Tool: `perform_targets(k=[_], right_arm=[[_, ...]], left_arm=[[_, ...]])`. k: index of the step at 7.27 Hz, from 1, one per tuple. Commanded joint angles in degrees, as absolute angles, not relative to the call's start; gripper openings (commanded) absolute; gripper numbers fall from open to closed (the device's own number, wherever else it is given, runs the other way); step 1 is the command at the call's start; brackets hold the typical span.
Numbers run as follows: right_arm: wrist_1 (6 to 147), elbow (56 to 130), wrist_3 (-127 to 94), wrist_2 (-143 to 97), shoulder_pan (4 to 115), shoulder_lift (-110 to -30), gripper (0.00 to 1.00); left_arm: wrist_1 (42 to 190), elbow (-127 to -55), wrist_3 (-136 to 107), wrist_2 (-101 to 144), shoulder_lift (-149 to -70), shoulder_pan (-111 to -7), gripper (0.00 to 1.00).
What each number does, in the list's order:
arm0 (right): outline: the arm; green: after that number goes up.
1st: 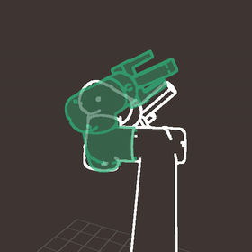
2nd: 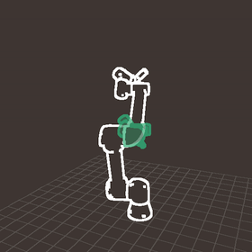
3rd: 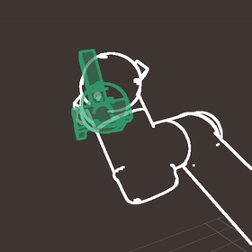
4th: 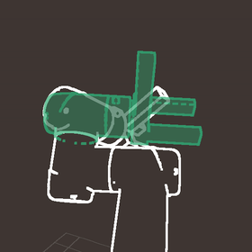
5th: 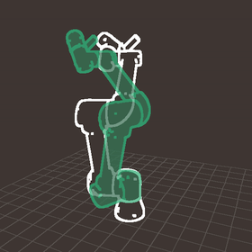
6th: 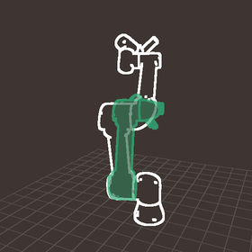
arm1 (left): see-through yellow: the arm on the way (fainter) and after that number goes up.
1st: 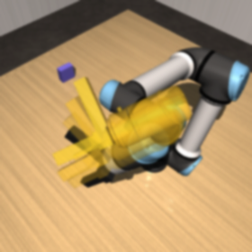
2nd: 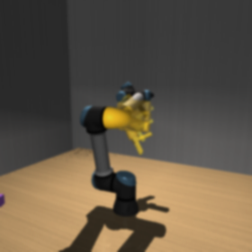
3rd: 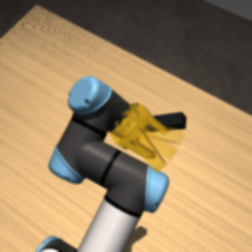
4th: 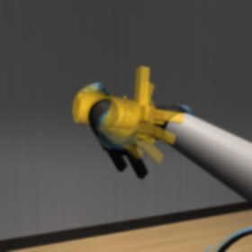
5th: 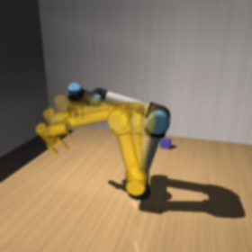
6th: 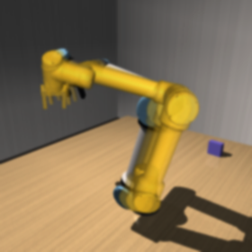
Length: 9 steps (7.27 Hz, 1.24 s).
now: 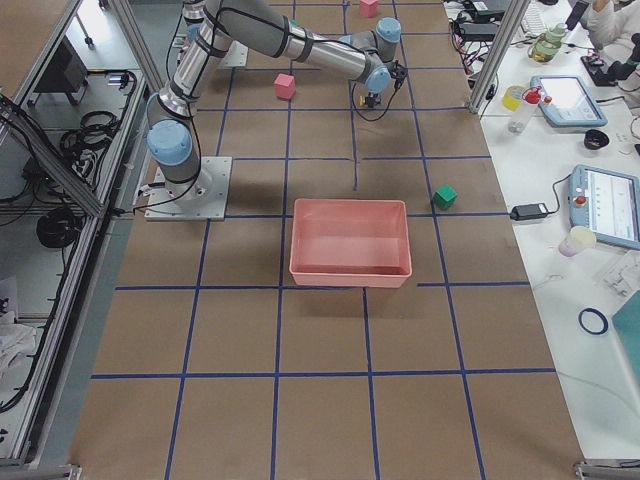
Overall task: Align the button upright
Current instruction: 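Lift the button out of the bin and carry it toward the table center, then lower the button onto the table and open the right gripper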
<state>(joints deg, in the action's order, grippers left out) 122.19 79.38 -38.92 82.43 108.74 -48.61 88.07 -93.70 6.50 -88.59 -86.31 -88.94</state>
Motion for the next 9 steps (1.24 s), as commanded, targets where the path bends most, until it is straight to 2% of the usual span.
perform_targets(k=[1, 3, 4, 5, 6, 8, 9], right_arm=[[122.87, 79.37, -38.85, 82.35, 108.9, -48.16, 0.03], [123.66, 79.19, -38.58, 82.53, 108.9, -48.08, 0.19], [124.27, 79.28, -38.58, 82.44, 108.9, -47.99, 0.53], [124.28, 79.45, -38.58, 82.44, 108.9, -47.99, 0.97], [124.28, 79.54, -38.41, 82.88, 108.9, -48.42, 1.0], [123.84, 80.07, -37.97, 82.79, 108.9, -50.87, 1.0], [123.32, 80.76, -32.66, 82.88, 108.72, -53.85, 1.0]], left_arm=[[88.07, -93.78, 6.5, -88.59, -86.31, -88.95, 1.0], [88.07, -93.69, 6.5, -88.59, -86.31, -88.95, 1.0], [88.07, -93.78, 6.5, -88.59, -86.31, -88.95, 1.0], [88.07, -93.78, 6.5, -88.59, -86.31, -88.95, 1.0], [87.98, -93.78, 5.29, -88.51, -86.48, -89.12, 1.0], [86.14, -94.74, 5.45, -88.07, -87.18, -89.21, 1.0], [82.22, -97.44, 5.54, -88.07, -87.19, -89.56, 1.0]])
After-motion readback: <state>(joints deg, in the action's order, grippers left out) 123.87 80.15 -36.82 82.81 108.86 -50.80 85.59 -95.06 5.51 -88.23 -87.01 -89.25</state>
